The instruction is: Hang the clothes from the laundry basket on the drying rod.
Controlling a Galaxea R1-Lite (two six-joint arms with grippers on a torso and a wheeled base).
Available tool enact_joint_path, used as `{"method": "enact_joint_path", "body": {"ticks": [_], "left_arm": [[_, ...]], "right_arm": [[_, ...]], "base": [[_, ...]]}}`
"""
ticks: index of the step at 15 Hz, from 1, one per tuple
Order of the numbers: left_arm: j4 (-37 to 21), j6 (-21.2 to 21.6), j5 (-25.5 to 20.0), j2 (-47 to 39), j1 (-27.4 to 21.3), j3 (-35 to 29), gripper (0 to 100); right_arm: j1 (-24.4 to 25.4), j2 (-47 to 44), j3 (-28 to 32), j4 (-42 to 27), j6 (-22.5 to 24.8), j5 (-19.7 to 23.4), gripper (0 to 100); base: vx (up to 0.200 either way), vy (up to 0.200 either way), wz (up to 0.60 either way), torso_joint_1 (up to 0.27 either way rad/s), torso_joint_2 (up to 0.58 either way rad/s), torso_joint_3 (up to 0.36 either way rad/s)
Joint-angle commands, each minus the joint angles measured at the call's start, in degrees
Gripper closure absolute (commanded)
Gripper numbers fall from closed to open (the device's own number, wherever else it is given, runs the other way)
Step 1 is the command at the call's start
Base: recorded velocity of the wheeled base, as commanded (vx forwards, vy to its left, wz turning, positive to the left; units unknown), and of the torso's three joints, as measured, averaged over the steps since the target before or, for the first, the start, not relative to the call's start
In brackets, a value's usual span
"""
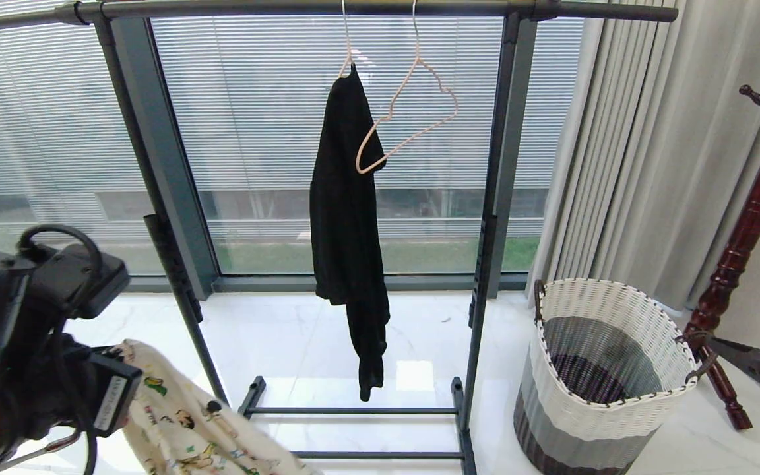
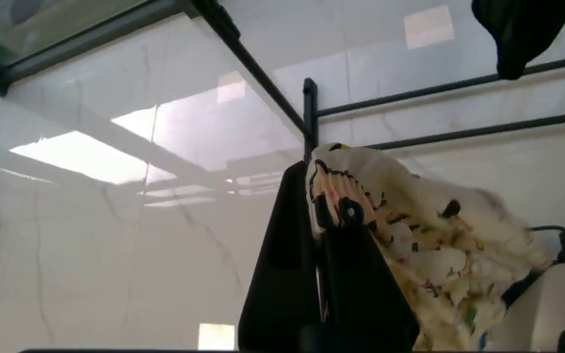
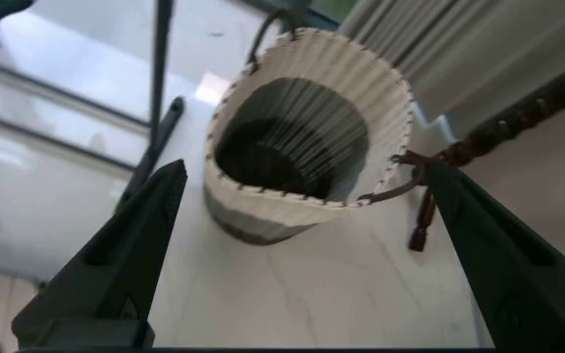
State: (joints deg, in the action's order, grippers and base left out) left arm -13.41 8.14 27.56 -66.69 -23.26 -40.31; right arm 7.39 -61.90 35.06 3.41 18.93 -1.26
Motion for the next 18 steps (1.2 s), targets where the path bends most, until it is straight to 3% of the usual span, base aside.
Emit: {"method": "enact_joint_path", "body": {"ticks": [1, 4, 9, 13, 18], "left_arm": [[0.0, 0.6, -0.1, 6.2, 3.0, 2.5, 100], [0.1, 1.3, 0.4, 6.3, 3.0, 2.6, 100], [0.1, 1.3, 1.0, 6.1, 3.5, 2.6, 100], [0.1, 1.3, 1.1, 6.3, 3.5, 3.3, 100], [1.1, 1.3, 1.1, 6.2, 3.5, 3.2, 100]], "right_arm": [[-1.1, -5.1, -2.5, 5.1, 0.0, -0.6, 0], [-1.1, -8.6, -2.3, 10.6, 0.0, -1.3, 0], [-1.0, -8.9, -1.7, 11.1, 0.0, -1.3, 0], [-1.0, -9.4, -1.5, 11.2, 0.0, -1.3, 0], [-1.1, -9.6, -1.5, 11.9, -0.1, -1.3, 0]], "base": [[0.0, 0.0, 0.0, 0.0, 0.0, 0.0], [0.0, 0.0, 0.0, 0.0, 0.0, 0.0], [0.0, 0.0, 0.0, 0.003, -0.01, -0.007], [0.0, 0.0, 0.0, 0.06, -0.23, -0.248], [0.0, 0.0, 0.0, 0.182, -0.52, -0.295]]}}
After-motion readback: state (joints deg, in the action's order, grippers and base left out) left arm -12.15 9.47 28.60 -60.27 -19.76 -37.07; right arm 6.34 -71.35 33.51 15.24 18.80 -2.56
